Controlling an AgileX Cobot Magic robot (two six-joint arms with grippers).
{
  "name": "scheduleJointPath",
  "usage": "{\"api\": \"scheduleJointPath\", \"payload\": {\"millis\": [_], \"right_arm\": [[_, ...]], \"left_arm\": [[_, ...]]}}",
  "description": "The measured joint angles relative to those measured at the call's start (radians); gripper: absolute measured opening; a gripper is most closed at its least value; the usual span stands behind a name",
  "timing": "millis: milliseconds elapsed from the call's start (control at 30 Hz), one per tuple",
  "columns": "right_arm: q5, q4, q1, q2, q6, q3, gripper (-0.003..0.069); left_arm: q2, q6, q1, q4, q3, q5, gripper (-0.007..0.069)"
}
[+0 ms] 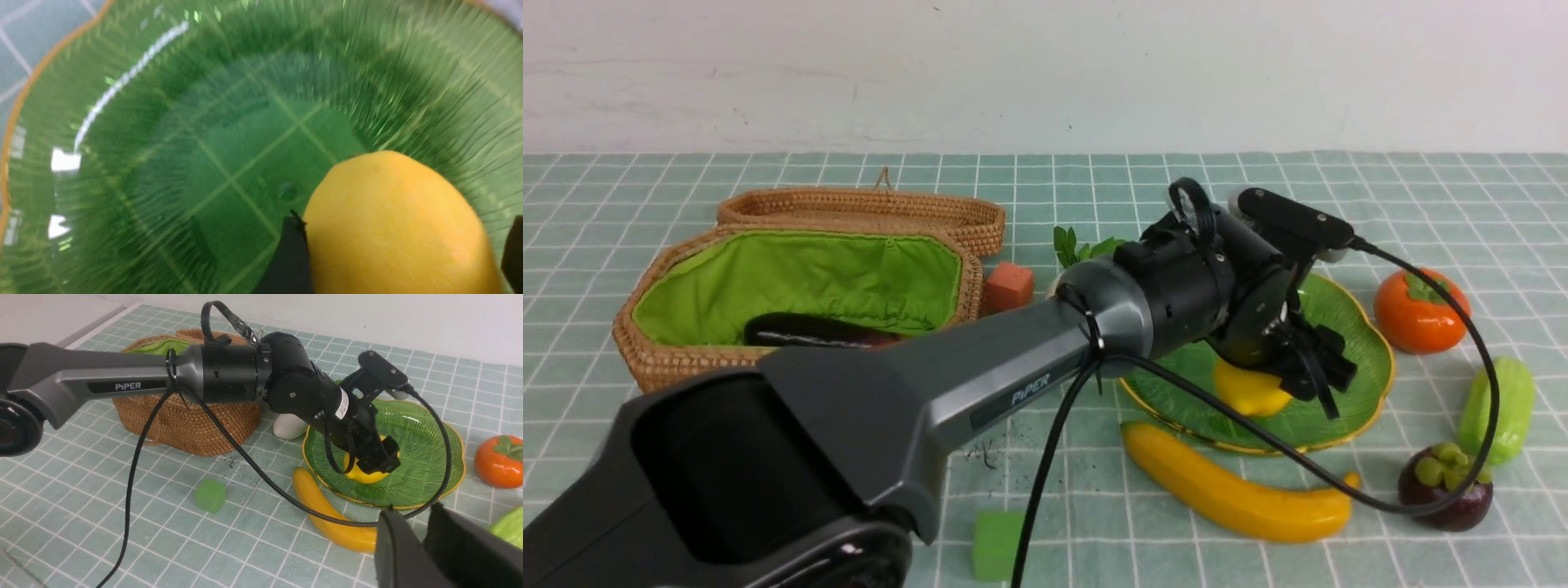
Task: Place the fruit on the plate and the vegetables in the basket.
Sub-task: Grab a lemon with your left arm and place it on the plate on the right, then take a daikon with your left arm and place it on the basket on the left.
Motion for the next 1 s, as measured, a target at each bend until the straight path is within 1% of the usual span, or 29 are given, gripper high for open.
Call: {"api": "scheduleJointPath", "payload": {"millis": [33, 167, 300, 367, 400, 433, 467, 500, 533, 600, 667, 733, 767, 833, 867, 900, 933, 1000], "right_arm": [[0.000, 0.000, 0.000, 0.000, 0.000, 0.000, 0.0125], [-0.001, 0.000, 0.000, 0.000, 0.000, 0.000, 0.0122], [-0.008, 0.002, 0.000, 0.000, 0.000, 0.000, 0.0120], [-0.010, 0.001, 0.000, 0.000, 0.000, 0.000, 0.0120], [-0.010, 0.001, 0.000, 0.000, 0.000, 0.000, 0.0120], [-0.009, 0.001, 0.000, 0.000, 0.000, 0.000, 0.0120], [-0.009, 0.001, 0.000, 0.000, 0.000, 0.000, 0.0120], [-0.009, 0.001, 0.000, 0.000, 0.000, 0.000, 0.0120], [-0.009, 0.001, 0.000, 0.000, 0.000, 0.000, 0.0120], [-0.009, 0.001, 0.000, 0.000, 0.000, 0.000, 0.0120], [-0.009, 0.001, 0.000, 0.000, 0.000, 0.000, 0.0120], [-0.008, 0.001, 0.000, 0.000, 0.000, 0.000, 0.0120], [-0.008, 0.001, 0.000, 0.000, 0.000, 0.000, 0.0120], [-0.008, 0.001, 0.000, 0.000, 0.000, 0.000, 0.0120], [-0.008, 0.001, 0.000, 0.000, 0.000, 0.000, 0.0120], [-0.008, 0.001, 0.000, 0.000, 0.000, 0.000, 0.0120], [-0.008, 0.001, 0.000, 0.000, 0.000, 0.000, 0.0120], [-0.008, 0.001, 0.000, 0.000, 0.000, 0.000, 0.0120]], "left_arm": [[-0.008, 0.000, 0.000, 0.000, 0.000, 0.002, 0.0657], [-0.048, 0.000, 0.000, 0.000, 0.000, 0.030, 0.0665], [-0.139, 0.000, 0.000, 0.002, 0.000, 0.126, 0.0617], [-0.183, 0.000, 0.000, 0.028, -0.002, 0.195, 0.0556], [-0.203, 0.000, 0.001, 0.047, -0.003, 0.237, 0.0517], [-0.220, 0.000, 0.005, 0.068, -0.004, 0.291, 0.0461], [-0.222, 0.000, 0.006, 0.068, -0.004, 0.300, 0.0450], [-0.229, 0.000, 0.013, 0.076, -0.007, 0.337, 0.0409], [-0.233, 0.000, 0.027, 0.081, -0.009, 0.385, 0.0347], [-0.223, 0.000, 0.064, 0.080, -0.009, 0.450, 0.0265], [-0.202, 0.000, 0.112, 0.063, -0.009, 0.481, 0.0230], [-0.173, 0.000, 0.157, 0.037, -0.009, 0.491, 0.0237], [-0.162, 0.000, 0.172, 0.026, -0.009, 0.492, 0.0253], [-0.137, 0.000, 0.194, 0.021, -0.009, 0.492, 0.0297], [-0.123, 0.000, 0.203, 0.023, -0.009, 0.484, 0.0336], [-0.123, 0.000, 0.203, 0.023, -0.009, 0.483, 0.0342], [-0.107, 0.000, 0.206, 0.028, -0.009, 0.471, 0.0382], [-0.094, 0.000, 0.206, 0.029, -0.009, 0.449, 0.0426]]}}
